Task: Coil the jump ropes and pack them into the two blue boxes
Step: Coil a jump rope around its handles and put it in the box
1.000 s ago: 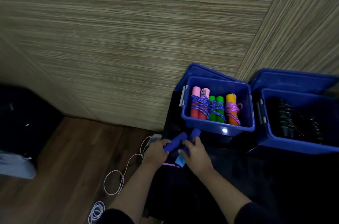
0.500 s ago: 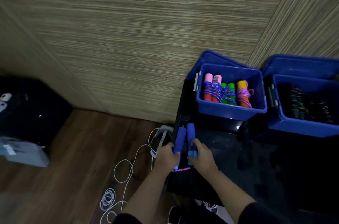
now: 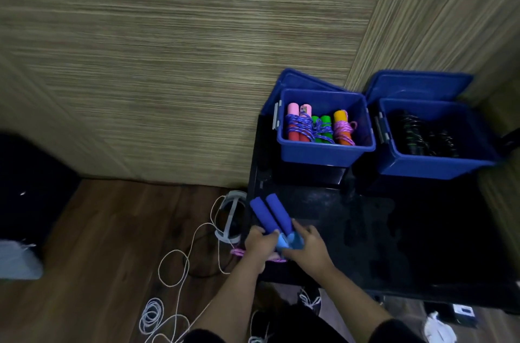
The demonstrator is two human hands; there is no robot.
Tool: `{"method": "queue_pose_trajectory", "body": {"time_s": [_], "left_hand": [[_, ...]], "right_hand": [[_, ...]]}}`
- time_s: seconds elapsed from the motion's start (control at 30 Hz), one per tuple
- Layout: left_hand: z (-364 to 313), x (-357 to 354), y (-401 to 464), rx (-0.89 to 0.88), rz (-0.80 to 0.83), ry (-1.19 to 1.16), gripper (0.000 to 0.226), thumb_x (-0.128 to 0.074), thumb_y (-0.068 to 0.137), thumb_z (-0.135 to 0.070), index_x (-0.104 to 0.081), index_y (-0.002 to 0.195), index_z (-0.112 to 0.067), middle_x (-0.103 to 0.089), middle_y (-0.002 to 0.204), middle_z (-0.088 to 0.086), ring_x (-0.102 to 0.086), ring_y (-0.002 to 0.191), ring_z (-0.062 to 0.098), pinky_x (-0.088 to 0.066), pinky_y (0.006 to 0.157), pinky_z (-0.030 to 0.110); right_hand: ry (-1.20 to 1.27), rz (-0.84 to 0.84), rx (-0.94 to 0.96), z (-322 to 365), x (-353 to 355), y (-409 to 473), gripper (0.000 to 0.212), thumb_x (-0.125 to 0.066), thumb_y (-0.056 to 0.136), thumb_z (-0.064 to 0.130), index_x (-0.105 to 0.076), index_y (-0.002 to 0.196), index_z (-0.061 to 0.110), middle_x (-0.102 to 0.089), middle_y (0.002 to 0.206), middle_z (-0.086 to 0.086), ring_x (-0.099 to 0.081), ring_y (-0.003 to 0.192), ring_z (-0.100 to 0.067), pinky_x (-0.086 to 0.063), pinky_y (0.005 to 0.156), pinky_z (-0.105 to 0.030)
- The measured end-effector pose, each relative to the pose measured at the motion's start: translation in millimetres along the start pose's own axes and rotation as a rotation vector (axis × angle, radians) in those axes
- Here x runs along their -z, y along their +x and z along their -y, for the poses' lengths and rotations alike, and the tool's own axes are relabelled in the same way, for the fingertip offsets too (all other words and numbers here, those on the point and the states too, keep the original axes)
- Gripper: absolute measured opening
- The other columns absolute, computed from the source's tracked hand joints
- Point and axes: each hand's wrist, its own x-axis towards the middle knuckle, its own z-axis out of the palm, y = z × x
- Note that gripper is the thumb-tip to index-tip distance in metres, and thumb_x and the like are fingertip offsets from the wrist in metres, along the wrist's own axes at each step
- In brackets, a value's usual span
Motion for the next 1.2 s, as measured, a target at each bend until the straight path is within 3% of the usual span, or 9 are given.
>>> {"method": "queue_pose_trajectory", "body": {"time_s": [0.1,0.2,0.3,0.43,0.5,0.6,0.8,0.97,1.2], "left_hand": [[0,1,-9,-0.066,-0.066,0.079,0.025,-0.073,0.082,-0.02,-0.048,0.082,-0.018,-0.064,0.1,0.016,-0.068,0.089,0.031,-0.06,0.07,0.043],[-2,11,-13,-0.257,-0.071,0.305,0.032,-0.077,0.079,-0.026,-0.048,0.09,-0.016,-0.061,0.09,0.003,-0.064,0.088,0.022,-0.051,0.075,0.029],[-5,26,-14,-0.508,-0.124,0.604,0.075,-0.077,0.075,-0.039,-0.037,0.133,-0.014,-0.044,0.129,0.006,-0.044,0.122,0.024,-0.046,0.094,0.035],[-19,48,-5,-0.969,-0.072,1.242,0.08,-0.044,0.085,-0.066,-0.015,0.151,-0.033,-0.003,0.161,-0.004,0.0,0.148,0.021,-0.015,0.116,0.052],[-23,53,4,-1.086,0.098,1.352,0.073,-0.035,0.084,-0.066,-0.021,0.15,-0.037,-0.003,0.16,-0.007,0.005,0.147,0.013,0.0,0.116,0.058],[-28,53,10,-1.082,0.172,1.469,0.073,-0.051,0.083,-0.056,-0.026,0.149,-0.035,-0.016,0.16,-0.006,-0.004,0.148,0.012,0.023,0.109,0.053],[-47,41,5,-0.894,0.046,1.735,0.08,-0.046,0.087,-0.065,-0.012,0.151,-0.029,-0.022,0.152,0.002,-0.02,0.142,0.02,0.004,0.114,0.059],[-36,50,13,-0.853,0.012,1.683,0.089,-0.037,0.084,-0.075,-0.012,0.151,-0.023,-0.033,0.143,0.001,-0.037,0.125,0.022,-0.026,0.105,0.042],[-18,61,6,-0.816,0.014,1.641,0.077,-0.027,0.09,-0.071,-0.006,0.152,-0.032,-0.024,0.154,0.003,-0.036,0.128,0.026,-0.028,0.103,0.042]], "right_hand": [[-0.256,0.035,0.025,-5,-3,-2,0.109,-0.072,0.06,0.057,-0.02,0.15,0.022,-0.039,0.122,0.0,-0.044,0.112,-0.018,-0.042,0.09,-0.03],[-0.266,0.039,0.048,-6,-7,0,0.102,-0.078,0.07,0.038,-0.017,0.15,0.02,-0.038,0.132,-0.001,-0.039,0.117,-0.019,-0.038,0.099,-0.029],[-0.267,0.052,0.092,-4,-10,5,0.099,-0.077,0.072,0.029,-0.017,0.15,0.017,-0.037,0.135,-0.002,-0.036,0.118,-0.019,-0.032,0.099,-0.023],[-0.273,0.091,0.129,-4,-5,10,0.097,-0.075,0.074,0.027,-0.016,0.15,0.017,-0.036,0.135,-0.001,-0.035,0.119,-0.018,-0.028,0.099,-0.021],[-0.281,0.105,0.154,-4,0,13,0.094,-0.074,0.075,0.027,-0.018,0.15,0.017,-0.037,0.136,-0.002,-0.034,0.121,-0.019,-0.027,0.1,-0.02],[-0.303,0.112,0.166,-4,7,20,0.093,-0.074,0.074,0.026,-0.022,0.149,0.017,-0.038,0.139,-0.002,-0.034,0.123,-0.02,-0.028,0.104,-0.023],[-0.238,-0.044,0.062,-6,3,21,0.082,-0.072,0.076,0.019,-0.029,0.145,0.008,-0.031,0.143,-0.004,-0.031,0.132,-0.02,-0.03,0.11,-0.026],[-0.201,-0.115,-0.121,-2,-3,24,0.042,-0.07,0.082,0.025,-0.049,0.114,0.007,-0.04,0.112,-0.006,-0.049,0.109,-0.024,-0.041,0.088,-0.028],[-0.008,-0.067,-0.132,9,-17,36,0.012,-0.066,0.082,0.007,-0.063,0.094,0.007,-0.055,0.095,-0.007,-0.051,0.083,-0.015,-0.033,0.054,-0.012]]}}
